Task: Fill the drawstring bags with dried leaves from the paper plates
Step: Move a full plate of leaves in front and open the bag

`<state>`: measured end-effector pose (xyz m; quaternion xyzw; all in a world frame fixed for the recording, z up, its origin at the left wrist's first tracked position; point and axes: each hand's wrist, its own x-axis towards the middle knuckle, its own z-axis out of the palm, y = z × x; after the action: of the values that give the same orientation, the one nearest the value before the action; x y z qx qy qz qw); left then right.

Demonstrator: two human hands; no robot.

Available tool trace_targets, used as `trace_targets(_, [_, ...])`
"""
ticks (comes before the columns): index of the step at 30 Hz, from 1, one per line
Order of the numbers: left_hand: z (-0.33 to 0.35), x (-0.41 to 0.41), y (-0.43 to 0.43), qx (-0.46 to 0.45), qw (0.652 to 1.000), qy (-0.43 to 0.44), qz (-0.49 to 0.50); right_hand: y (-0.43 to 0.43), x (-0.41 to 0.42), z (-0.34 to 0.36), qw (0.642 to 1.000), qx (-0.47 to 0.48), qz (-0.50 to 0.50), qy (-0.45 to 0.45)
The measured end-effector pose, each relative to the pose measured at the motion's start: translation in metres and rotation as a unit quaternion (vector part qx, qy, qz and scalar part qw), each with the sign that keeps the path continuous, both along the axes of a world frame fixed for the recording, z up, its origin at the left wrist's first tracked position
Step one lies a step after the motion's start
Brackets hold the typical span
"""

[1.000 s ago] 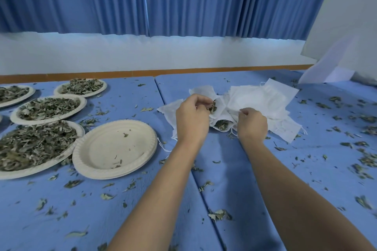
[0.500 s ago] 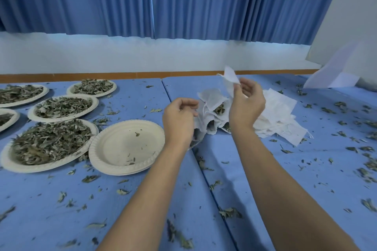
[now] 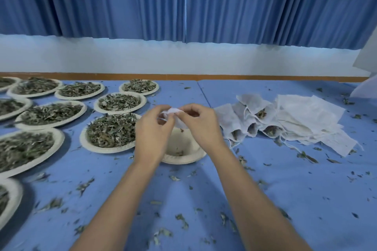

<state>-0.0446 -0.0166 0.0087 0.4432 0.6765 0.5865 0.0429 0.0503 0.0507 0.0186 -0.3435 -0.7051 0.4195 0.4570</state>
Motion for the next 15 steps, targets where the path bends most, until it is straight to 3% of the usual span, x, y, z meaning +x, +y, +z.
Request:
trace_targets(3, [-0.008,-0.006,-0.002,-0.042,0.992,0.11,0.049,-0.003,-0.005,-0.006,0.998,0.054,-0.014,-0.029])
trace_targets(7, [-0.009,-0.007,-0.004,-0.079,0.976,0.175,0.1,-0.002,-0.004,-0.012,0.966,0.179,-0.075,-0.17])
trace_targets(11, [-0.009,-0.005,-0.006,-0.073,0.985,0.115,0.105,0.003,0.002,-0.016,0.951,0.104,-0.158,-0.246])
trace_targets(15, [-0.014,-0.001,-0.005,-0.105,0.981,0.131,0.1,-0.006,-0.003,-0.014,0.973,0.058,-0.135,-0.178])
